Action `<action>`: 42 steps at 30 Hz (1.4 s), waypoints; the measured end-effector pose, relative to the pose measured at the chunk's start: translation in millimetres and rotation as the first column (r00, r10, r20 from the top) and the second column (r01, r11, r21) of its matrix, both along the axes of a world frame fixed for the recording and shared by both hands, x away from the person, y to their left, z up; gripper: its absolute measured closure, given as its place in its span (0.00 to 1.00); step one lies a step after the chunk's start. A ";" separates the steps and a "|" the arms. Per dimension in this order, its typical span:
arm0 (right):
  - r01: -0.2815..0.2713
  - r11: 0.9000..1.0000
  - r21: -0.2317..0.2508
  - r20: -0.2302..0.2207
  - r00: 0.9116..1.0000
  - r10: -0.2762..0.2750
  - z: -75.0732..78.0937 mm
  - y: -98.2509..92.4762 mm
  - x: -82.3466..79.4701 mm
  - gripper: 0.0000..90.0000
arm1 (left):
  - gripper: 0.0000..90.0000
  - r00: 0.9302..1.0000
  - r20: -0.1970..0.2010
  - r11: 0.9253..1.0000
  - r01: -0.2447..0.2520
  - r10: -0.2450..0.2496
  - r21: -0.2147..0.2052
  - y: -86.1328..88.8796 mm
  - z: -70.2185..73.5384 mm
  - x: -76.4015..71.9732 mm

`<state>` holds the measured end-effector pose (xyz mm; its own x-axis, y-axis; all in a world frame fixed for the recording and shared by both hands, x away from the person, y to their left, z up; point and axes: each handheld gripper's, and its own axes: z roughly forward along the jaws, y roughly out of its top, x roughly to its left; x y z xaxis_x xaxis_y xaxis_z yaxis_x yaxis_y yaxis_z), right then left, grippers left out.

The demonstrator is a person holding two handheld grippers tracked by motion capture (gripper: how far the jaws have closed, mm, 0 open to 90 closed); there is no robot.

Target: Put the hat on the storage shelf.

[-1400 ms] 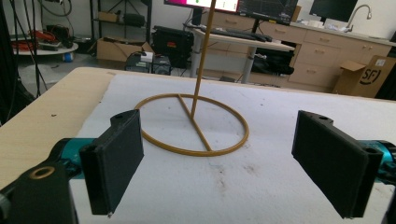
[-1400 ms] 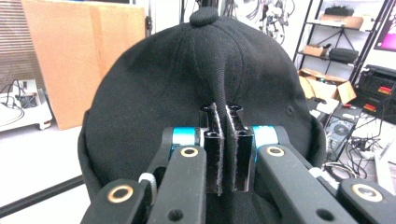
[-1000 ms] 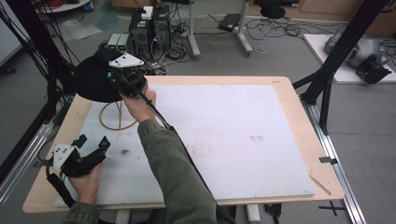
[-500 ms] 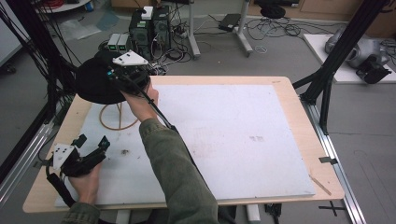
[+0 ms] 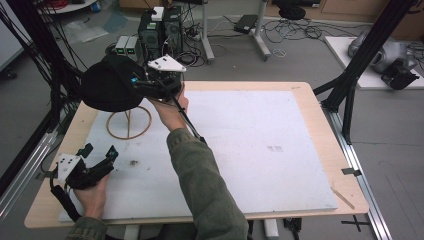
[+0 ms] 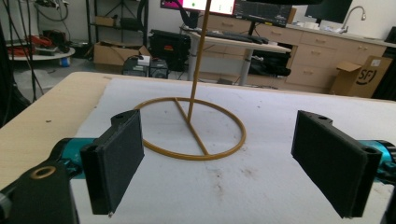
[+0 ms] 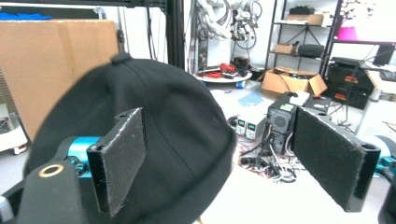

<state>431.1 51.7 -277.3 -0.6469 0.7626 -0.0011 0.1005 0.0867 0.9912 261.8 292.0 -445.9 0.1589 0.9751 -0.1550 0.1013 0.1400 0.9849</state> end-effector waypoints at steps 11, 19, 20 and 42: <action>0.074 0.997 0.002 0.040 0.996 -0.074 -16.7 -57.7 -8.4 0.16 | 0.19 1.000 0.004 1.000 0.004 -0.004 0.007 -2.5 0.0 0.9; 0.113 0.994 0.010 0.050 0.992 -0.113 -27.4 -102.0 -20.1 0.16 | 0.19 1.000 0.002 1.000 0.003 -0.003 0.013 -2.1 0.1 1.2; 0.123 0.992 0.011 0.045 0.991 -0.123 -29.0 -107.2 -21.4 0.16 | 0.19 1.000 0.003 1.000 0.001 -0.001 0.016 -1.6 0.2 1.1; 0.277 0.961 -0.017 0.016 0.961 -0.277 -85.7 -222.4 -62.6 0.14 | 0.20 1.000 -0.011 1.000 0.011 -0.011 0.015 -2.2 -0.2 1.3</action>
<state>368.5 -170.7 -362.9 -0.4104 0.9116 -0.0242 0.1096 0.0757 0.9911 263.1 289.7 -446.0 0.1676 0.9756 -0.1421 0.1134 0.1241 0.9858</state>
